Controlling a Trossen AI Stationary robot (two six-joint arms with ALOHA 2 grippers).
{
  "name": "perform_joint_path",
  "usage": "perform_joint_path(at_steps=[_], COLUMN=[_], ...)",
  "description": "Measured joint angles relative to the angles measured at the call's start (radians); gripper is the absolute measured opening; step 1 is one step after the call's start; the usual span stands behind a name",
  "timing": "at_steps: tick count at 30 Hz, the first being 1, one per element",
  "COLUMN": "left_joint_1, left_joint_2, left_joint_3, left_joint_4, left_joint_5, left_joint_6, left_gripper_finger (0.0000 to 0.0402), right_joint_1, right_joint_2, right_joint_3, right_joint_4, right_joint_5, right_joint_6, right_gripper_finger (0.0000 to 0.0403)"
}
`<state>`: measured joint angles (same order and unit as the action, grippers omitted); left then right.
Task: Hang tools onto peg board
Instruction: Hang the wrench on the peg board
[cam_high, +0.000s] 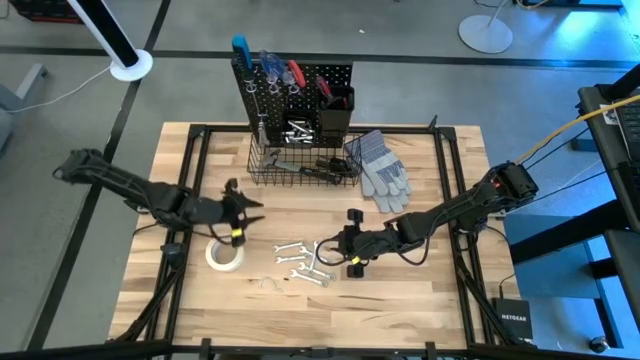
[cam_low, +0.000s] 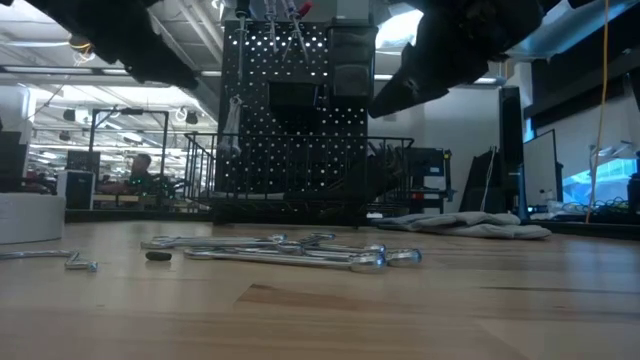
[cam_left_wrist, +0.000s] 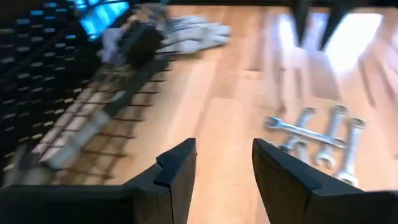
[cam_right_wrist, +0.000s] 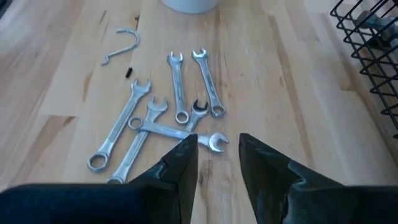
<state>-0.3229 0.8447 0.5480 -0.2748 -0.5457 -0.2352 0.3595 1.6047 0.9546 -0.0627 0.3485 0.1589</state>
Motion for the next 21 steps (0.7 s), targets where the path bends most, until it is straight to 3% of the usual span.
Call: perform_joint_path(at_steps=[10,21], left_joint_1=[-0.059,-0.006], left_joint_2=[0.331,0.612], left_joint_3=[0.004,0.16], left_joint_4=[0.247,0.207], left_joint_5=[0.031,0.204], left_joint_6=[0.014,-0.026], left_gripper_finger=[0.0147,0.0147], right_joint_1=[0.0,0.0], right_joint_2=[0.0,0.0], right_joint_3=[0.0,0.0], right_joint_4=[0.01,0.009], right_joint_5=[0.0,0.0], right_joint_6=[0.0,0.0], right_gripper_finger=[0.0122,0.0122])
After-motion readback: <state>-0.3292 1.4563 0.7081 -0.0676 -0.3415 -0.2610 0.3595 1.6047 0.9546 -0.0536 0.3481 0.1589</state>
